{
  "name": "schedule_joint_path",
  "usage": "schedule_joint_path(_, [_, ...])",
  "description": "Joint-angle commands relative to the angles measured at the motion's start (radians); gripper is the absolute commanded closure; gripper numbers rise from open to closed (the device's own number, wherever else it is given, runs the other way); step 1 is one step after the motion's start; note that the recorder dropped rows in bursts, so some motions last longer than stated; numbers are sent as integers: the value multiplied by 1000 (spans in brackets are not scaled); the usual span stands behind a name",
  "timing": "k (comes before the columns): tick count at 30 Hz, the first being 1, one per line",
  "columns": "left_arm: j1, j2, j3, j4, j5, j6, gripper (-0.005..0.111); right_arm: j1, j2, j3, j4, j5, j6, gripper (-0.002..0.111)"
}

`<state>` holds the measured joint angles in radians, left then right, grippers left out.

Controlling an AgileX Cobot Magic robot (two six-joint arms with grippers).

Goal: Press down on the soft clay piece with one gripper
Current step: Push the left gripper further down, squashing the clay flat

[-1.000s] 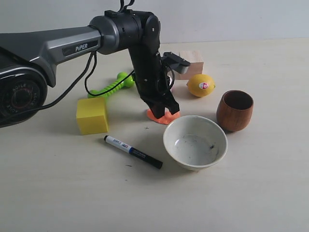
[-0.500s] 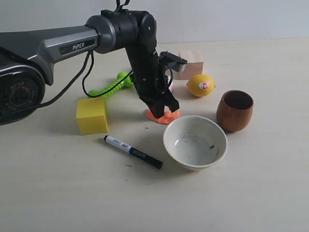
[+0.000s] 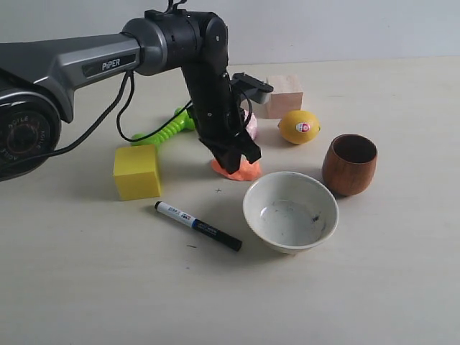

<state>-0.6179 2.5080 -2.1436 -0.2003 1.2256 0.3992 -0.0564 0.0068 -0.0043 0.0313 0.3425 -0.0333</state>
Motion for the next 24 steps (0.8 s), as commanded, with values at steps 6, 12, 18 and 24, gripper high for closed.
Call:
schedule_joint_path(6, [13,-23,5,55,-5,-10,85,-5,-7,4,-4,-7,-1,108])
schedule_joint_path(12, [13,-23,5,47,-5,-10,80,-5,-7,4,-4,-7,-1,108])
schedule_joint_path(18, [13,-23,5,6,-5,-11,74,-5,-7,4,-4,-7,-1,108])
schedule_joint_path(24, [13,-23,5,-19,-5,-16,76,-5,-7,4,-4,-7,-1,108])
